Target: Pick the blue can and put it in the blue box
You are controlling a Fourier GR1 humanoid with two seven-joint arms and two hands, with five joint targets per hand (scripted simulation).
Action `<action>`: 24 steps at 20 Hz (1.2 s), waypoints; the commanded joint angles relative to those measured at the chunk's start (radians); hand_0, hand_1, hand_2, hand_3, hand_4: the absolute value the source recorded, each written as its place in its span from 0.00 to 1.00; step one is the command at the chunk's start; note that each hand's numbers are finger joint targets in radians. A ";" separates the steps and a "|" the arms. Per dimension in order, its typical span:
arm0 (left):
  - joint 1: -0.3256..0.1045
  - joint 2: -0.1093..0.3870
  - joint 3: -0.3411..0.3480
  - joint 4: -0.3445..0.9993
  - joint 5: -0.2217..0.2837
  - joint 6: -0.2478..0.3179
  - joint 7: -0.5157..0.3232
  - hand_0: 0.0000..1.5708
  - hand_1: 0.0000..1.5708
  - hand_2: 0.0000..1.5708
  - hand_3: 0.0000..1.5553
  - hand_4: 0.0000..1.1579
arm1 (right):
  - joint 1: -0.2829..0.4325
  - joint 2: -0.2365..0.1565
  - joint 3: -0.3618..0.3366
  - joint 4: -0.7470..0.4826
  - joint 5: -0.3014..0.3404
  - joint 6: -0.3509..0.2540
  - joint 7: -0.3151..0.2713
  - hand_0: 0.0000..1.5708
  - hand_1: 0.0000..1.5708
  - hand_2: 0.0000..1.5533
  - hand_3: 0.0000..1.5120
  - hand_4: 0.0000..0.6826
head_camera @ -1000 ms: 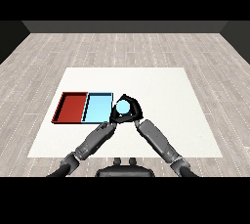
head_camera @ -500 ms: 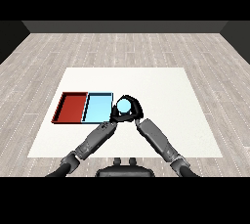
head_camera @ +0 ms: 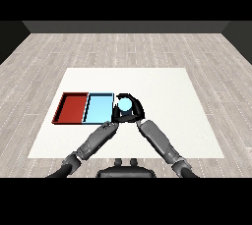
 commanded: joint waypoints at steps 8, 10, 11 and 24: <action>0.008 -0.011 0.070 -0.026 -0.050 -0.018 0.026 1.00 1.00 1.00 0.95 0.99 | -0.036 0.014 -0.089 0.073 0.033 0.068 -0.017 0.00 0.00 0.00 0.00 0.00; 0.016 -0.015 0.058 0.053 -0.021 -0.034 -0.049 1.00 1.00 1.00 0.96 0.99 | 0.017 0.014 -0.031 -0.003 0.048 -0.042 0.014 0.00 0.00 0.00 0.00 0.00; -0.041 -0.015 0.081 0.024 -0.060 -0.021 0.066 1.00 1.00 1.00 0.96 0.99 | -0.023 0.004 -0.127 0.037 0.040 0.039 -0.005 0.00 0.00 0.00 0.00 0.00; -0.039 0.060 0.198 0.032 -0.031 -0.009 -0.002 1.00 1.00 1.00 0.94 0.98 | 0.215 -0.113 -0.329 -0.345 -0.201 0.217 -0.050 0.00 0.00 0.00 0.00 0.00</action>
